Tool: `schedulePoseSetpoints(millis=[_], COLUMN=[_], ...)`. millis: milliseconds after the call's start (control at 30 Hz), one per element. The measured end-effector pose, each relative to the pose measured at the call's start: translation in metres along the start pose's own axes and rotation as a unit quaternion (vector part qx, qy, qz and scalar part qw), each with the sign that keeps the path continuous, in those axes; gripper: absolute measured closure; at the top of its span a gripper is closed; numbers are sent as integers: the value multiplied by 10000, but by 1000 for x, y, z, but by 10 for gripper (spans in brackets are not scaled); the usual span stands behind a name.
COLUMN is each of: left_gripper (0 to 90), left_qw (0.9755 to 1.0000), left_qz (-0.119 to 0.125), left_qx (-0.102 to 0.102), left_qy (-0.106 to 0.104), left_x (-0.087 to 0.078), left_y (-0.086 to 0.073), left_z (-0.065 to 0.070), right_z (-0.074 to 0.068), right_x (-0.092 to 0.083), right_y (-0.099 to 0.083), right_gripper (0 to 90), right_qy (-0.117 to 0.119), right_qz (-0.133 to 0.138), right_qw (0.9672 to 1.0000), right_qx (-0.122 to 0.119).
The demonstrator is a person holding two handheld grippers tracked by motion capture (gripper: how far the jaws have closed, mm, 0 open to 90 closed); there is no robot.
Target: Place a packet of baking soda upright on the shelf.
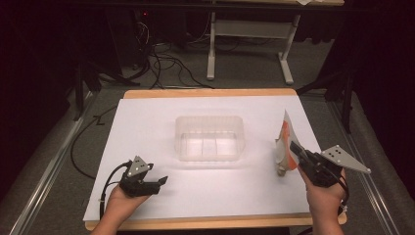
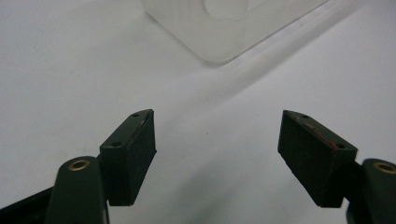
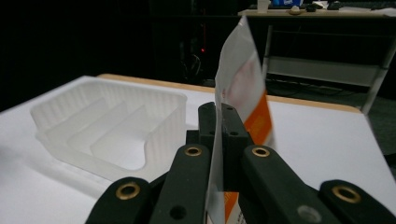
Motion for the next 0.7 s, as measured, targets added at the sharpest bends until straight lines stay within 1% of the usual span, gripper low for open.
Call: schedulePoseSetpoints(millis=[67,100,167,267,333,367,433,567,700], left_gripper=[281,281,281,281,282,282,282,282,282], left_qw=[10000,10000,10000,10000,10000,10000,10000,10000,10000], left_qz=[-6,-12,-21,-20,-12,-12,-20,-26,-31], left_qx=[1,3,2,8,8,7,10,20,9], left_qy=[-10,-10,-8,-10,-11,-10,-7,-7,-6], left_x=[0,0,1,1,1,0,1,1,1], left_y=[0,0,0,0,0,0,0,0,0], left_z=[0,0,0,0,0,0,0,1,0], right_z=[-4,-4,-5,-9,-13,-16,-19,-17,-16], right_x=[3,5,9,11,11,10,10,11,11], right_y=[-1,-3,-8,-11,-10,-8,-6,-3,1], right_gripper=[900,900,900,900,900,900,900,900,900], right_qy=[-14,-5,50,165,207,186,129,58,30], right_qz=[-104,-160,-255,-245,-250,-268,-288,-200,-156], right_qw=[9999,9998,9996,9996,9994,9991,9985,9989,9988], right_qx=[-135,-140,-74,-48,-155,-281,-452,-417,-472])
Point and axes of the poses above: each handheld gripper's, and its own axes: x roughly forward along the jaws, y roughly out of its top, z roughly to its right, the point moved 5 cm from there along x, roughly forward along the jaws, and after that the axes turned 15 degrees about -x, right-handed, at the moved point
